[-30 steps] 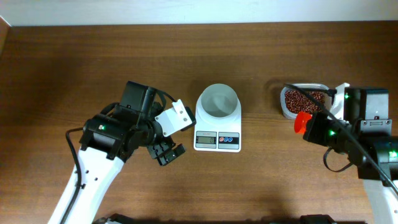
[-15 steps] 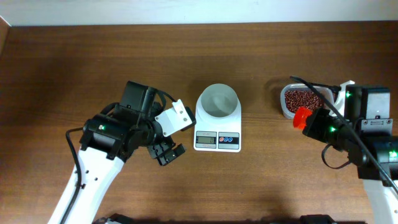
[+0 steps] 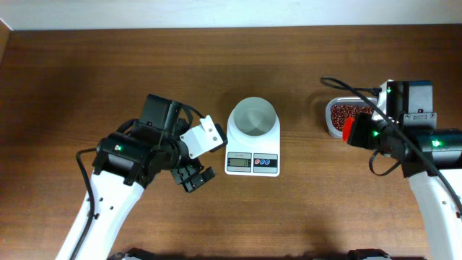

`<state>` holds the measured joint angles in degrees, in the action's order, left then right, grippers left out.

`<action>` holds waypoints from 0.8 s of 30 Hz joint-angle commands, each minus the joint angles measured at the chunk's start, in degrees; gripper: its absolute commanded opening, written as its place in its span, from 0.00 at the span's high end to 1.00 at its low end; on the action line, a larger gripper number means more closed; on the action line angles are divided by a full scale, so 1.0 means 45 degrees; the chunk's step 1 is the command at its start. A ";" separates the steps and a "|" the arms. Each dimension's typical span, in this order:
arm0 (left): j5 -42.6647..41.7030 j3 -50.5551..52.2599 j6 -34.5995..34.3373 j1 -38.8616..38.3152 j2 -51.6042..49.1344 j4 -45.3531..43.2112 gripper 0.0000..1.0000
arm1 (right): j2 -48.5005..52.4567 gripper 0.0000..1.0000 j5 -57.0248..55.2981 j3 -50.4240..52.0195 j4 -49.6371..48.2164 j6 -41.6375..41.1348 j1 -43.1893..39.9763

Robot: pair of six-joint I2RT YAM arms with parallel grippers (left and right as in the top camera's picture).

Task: Scoop and weigh 50g on scale
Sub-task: 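Move the scoop with the right gripper over the bean tub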

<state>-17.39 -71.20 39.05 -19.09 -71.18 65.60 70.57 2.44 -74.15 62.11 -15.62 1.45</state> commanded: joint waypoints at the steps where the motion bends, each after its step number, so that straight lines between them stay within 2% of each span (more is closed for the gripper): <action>1: -0.0185 -0.0238 0.0209 0.0068 -0.0087 0.0010 0.01 | 0.0058 0.96 -0.0369 -0.0262 -0.0782 0.1064 -0.0083; 5: -0.0185 -0.0238 0.0209 0.0068 -0.0087 0.0015 0.01 | 0.0432 0.96 -0.0792 -0.0918 -0.0612 0.1666 -0.0971; 8: -0.0185 -0.0238 0.0209 0.0068 -0.0087 0.0015 0.01 | 0.2419 0.96 -0.0986 -0.3483 0.1268 0.2599 -0.1438; 9: -0.0185 -0.0238 0.0209 0.0068 -0.0087 0.0015 0.01 | 0.3774 0.96 -0.1005 -0.4760 0.2205 0.2982 -0.1438; 11: -0.0185 -0.0238 0.0209 0.0068 -0.0087 0.0015 0.01 | 0.5654 0.96 -0.1083 -0.5867 0.3079 0.3429 -0.1433; 14: -0.0185 -0.0238 0.0209 0.0068 -0.0087 0.0015 0.01 | 0.7300 0.96 -0.1996 -0.5867 0.2943 0.3920 -0.1433; 18: -0.0185 -0.0238 0.0209 0.0068 -0.0087 0.0015 0.01 | 0.7868 0.96 -0.2229 -0.5863 0.1991 0.4435 -0.1438; 24: -0.0185 -0.0238 0.0209 0.0068 -0.0087 0.0010 0.01 | 0.8995 0.96 -0.3356 -0.5843 0.1904 0.4760 -0.1438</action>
<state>-17.39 -71.22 39.07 -19.09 -71.40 65.73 109.10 -9.45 -99.50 70.91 5.17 -4.73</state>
